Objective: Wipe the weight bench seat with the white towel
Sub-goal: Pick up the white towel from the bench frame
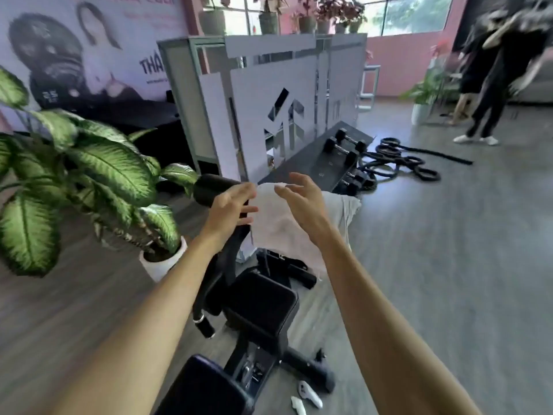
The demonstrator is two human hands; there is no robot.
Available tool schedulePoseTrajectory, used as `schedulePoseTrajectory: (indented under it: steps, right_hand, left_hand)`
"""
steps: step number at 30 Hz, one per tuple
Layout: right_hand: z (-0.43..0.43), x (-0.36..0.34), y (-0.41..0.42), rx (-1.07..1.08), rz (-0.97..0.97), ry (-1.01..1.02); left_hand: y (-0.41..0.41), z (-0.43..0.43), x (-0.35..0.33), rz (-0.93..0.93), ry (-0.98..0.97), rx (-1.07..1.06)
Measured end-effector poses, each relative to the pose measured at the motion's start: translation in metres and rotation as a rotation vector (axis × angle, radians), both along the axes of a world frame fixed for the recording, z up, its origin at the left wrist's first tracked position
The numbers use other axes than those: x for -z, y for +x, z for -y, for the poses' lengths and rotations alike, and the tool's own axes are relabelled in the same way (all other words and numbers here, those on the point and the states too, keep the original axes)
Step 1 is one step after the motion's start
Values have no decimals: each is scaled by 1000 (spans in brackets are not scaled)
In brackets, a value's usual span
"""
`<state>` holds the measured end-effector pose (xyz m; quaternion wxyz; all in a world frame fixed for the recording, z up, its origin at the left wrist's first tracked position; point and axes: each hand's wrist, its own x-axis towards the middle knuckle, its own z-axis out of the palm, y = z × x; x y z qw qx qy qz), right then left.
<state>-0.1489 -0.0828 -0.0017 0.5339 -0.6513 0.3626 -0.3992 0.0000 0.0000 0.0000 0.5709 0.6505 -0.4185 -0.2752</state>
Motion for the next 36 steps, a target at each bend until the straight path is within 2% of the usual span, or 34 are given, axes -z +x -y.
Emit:
schedulePoseTrajectory:
  steps: [4, 7, 9, 11, 13, 15, 17, 19, 21, 28, 36]
  right_hand:
    - [46, 17, 6, 56, -35, 52]
    - [73, 28, 16, 67, -170, -45]
    - [88, 35, 23, 118, -362, -200]
    - [102, 41, 29, 147, -641, -321]
    - [113, 49, 33, 93, -895, -326]
    - [117, 59, 38, 38, -1090, -314]
    - [119, 68, 41, 60, -1214, -383]
    - [122, 75, 43, 87, -1246, -463]
    - [124, 79, 40, 82, -1254, -534]
    - [127, 88, 33, 128, -1119, -744]
    - [112, 89, 29, 223, -880, -850]
  left_hand:
    - [10, 53, 13, -40, 42, -22]
    - [25, 86, 25, -26, 68, -33]
    - [34, 102, 35, 18, 102, -29]
    - [43, 117, 45, 80, 133, -21]
    - [53, 129, 59, 229, 179, 14]
    - [60, 139, 74, 521, 264, 80]
    - [58, 148, 87, 788, 355, 142]
    - [54, 154, 94, 925, 442, 176]
    - [52, 158, 99, 962, 457, 195]
    - [55, 147, 93, 858, 285, 131]
    - [46, 132, 92, 807, 143, 45]
